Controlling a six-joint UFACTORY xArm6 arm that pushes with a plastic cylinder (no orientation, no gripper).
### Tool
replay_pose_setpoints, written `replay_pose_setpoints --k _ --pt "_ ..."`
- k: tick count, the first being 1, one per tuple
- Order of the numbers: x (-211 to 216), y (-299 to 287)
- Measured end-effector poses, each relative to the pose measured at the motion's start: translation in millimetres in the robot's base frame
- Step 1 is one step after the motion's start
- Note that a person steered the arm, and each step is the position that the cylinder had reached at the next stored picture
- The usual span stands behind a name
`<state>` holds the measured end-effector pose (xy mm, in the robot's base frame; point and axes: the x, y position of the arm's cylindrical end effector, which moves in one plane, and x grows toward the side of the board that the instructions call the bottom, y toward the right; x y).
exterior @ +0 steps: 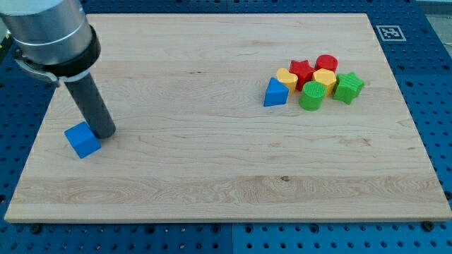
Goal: Drag the blue cube to the bottom left side of the board
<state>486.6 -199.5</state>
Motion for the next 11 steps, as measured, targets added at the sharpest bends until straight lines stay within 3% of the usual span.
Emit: replay_pose_setpoints --k 1,3,5,7,9,11 --pt "-23 -8" --pt "-24 -8" --pt "-16 -34" --pt "20 -34" --pt "22 18" --pt "22 26"
